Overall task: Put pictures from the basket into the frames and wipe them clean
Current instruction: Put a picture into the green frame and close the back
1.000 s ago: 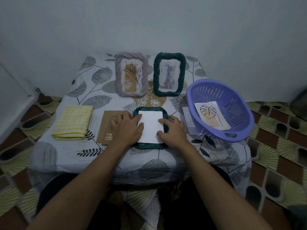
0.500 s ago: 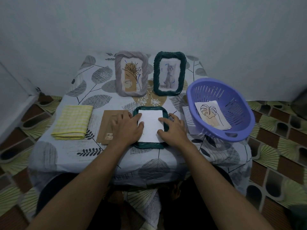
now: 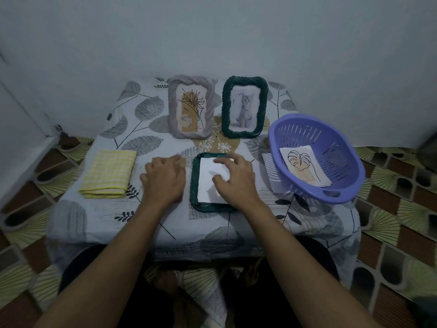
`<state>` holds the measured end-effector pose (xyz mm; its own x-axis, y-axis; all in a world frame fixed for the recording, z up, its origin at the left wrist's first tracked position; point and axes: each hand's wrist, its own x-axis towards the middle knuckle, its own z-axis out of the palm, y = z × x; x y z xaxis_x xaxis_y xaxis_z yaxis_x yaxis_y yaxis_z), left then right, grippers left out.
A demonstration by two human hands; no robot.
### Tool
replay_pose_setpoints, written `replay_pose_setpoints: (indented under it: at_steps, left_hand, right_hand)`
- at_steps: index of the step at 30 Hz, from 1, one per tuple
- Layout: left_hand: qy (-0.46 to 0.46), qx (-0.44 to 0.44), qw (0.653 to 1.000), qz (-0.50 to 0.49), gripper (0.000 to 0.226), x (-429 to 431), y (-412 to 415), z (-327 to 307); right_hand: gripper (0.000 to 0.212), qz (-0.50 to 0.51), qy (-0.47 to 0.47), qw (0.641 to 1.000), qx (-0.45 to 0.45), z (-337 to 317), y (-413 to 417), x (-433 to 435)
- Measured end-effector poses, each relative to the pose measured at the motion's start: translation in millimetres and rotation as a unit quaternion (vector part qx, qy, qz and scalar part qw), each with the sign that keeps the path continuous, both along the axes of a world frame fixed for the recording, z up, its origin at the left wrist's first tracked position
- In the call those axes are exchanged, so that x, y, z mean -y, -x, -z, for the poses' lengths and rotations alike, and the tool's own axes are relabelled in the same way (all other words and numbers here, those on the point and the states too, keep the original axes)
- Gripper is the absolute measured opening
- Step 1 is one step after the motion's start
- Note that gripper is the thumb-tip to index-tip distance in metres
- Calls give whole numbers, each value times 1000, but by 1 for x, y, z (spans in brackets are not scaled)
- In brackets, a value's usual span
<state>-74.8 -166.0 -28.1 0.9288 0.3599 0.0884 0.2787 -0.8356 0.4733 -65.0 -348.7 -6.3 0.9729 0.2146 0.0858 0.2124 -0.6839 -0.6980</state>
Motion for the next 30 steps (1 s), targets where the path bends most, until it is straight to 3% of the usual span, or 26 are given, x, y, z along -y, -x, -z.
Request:
replay_pose_setpoints:
  at_steps: [2, 6, 9, 12, 15, 17, 19, 25, 30]
  left_hand:
    - [13, -22, 999, -47, 46, -16, 5, 1]
    - [9, -93, 991, -91, 57, -38, 18, 8]
    - [3, -90, 991, -95, 60, -45, 23, 15]
    - [1, -90, 991, -94, 63, -47, 24, 16]
    - [6, -80, 993, -91, 60, -47, 24, 15]
    - [44, -69, 991, -102, 52, -47, 23, 15]
    - [92, -45, 988, -113, 42, -48, 23, 13]
    - [322, 14, 935, -145, 17, -57, 24, 1]
    - [407, 70, 901, -132, 14, -62, 22, -3]
  right_hand:
    - [42, -54, -44, 997, -17, -4, 4, -14]
    - [40, -126, -79, 978, -149, -6, 8, -45]
    - [42, -130, -98, 964, -211, -2, 9, -69]
    - [23, -102, -158, 946, -265, -1, 9, -88]
    - [33, -68, -201, 931, -295, 4, 8, -102]
    - [51, -63, -221, 921, -315, 21, 1, -107]
    - [55, -63, -232, 915, -323, 43, -11, -109]
    - [36, -38, -280, 900, -333, 8, 5, -100]
    - [25, -57, -280, 913, -293, 2, 9, -95]
